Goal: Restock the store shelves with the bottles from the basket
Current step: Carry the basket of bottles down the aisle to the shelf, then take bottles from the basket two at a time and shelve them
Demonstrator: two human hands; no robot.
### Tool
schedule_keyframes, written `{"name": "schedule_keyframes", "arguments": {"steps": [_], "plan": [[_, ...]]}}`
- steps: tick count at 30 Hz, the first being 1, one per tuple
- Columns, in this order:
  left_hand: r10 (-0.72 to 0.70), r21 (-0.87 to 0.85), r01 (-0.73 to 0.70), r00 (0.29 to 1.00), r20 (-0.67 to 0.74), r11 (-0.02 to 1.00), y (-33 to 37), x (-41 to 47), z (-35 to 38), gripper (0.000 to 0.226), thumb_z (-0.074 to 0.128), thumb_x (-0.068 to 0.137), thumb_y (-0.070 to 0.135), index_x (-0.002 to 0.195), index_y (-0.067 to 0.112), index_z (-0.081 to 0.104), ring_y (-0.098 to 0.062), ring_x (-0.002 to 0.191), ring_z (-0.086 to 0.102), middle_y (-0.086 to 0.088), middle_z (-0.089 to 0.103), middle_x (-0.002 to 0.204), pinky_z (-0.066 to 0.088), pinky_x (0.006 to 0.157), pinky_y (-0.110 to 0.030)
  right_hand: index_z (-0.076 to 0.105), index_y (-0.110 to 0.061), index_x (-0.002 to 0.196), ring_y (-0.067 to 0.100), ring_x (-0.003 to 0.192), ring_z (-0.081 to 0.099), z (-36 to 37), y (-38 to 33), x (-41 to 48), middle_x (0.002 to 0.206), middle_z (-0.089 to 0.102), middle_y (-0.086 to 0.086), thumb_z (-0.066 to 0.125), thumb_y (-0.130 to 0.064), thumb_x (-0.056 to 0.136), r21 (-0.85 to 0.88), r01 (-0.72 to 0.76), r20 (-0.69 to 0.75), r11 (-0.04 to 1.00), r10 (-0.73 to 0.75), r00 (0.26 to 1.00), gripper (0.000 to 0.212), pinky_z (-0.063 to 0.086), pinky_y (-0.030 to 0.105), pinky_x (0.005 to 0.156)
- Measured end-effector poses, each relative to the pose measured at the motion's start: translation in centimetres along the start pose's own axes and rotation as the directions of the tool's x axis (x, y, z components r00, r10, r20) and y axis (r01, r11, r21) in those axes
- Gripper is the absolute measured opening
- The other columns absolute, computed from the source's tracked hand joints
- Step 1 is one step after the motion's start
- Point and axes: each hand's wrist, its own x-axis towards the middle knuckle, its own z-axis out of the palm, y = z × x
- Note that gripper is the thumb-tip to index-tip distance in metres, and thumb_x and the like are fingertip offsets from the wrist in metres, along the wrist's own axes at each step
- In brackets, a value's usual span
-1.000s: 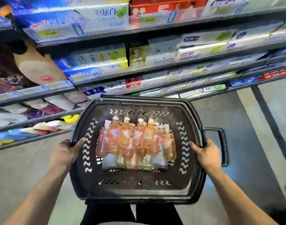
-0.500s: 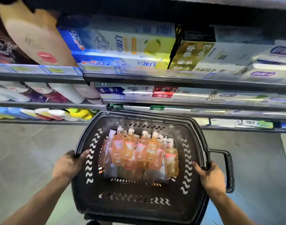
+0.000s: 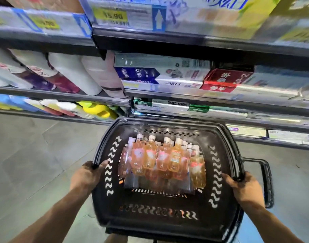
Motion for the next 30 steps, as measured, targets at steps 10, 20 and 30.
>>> {"name": "schedule_keyframes", "arguments": {"steps": [10, 20, 30], "plan": [[0.001, -0.038, -0.003, 0.999, -0.053, 0.999, -1.4, 1.3, 3.9, 0.050, 0.062, 0.089, 0.060, 0.089, 0.010, 0.063, -0.037, 0.090, 0.068, -0.009, 0.065, 0.081, 0.054, 0.082, -0.048, 0.062, -0.007, 0.106, 0.030, 0.085, 0.064, 2.4, 1.0, 2.0, 0.093, 0.070, 0.015, 0.083, -0.043, 0.080, -0.061, 0.004, 0.020, 0.998, -0.003, 1.000, 0.049, 0.056, 0.041, 0.082], [-0.037, 0.040, 0.039, 0.998, -0.049, 0.998, -2.3, 1.3, 4.4, 0.064, 0.052, 0.085, 0.073, 0.092, 0.009, 0.060, -0.031, 0.072, 0.061, -0.014, 0.068, 0.083, 0.048, 0.067, -0.035, 0.057, -0.008, 0.105, 0.037, 0.092, 0.069, 3.5, 1.5, 1.9, 0.097, 0.072, 0.019, 0.081, -0.054, 0.078, -0.100, -0.050, -0.025, 0.994, 0.048, 0.999, 0.059, 0.059, 0.050, 0.083], [-0.020, 0.086, 0.020, 1.000, 0.001, 0.996, -1.6, 0.8, 4.1, 0.096, 0.050, 0.068, 0.086, 0.112, 0.002, 0.061, -0.039, 0.097, 0.065, -0.020, 0.066, 0.105, 0.056, 0.087, -0.048, 0.049, -0.003, 0.121, 0.033, 0.091, 0.063, 3.2, -0.2, 0.7, 0.104, 0.067, 0.018, 0.078, -0.050, 0.084, -0.115, -0.129, 0.012, 0.985, 0.132, 0.991, 0.066, 0.048, 0.036, 0.076]]}}
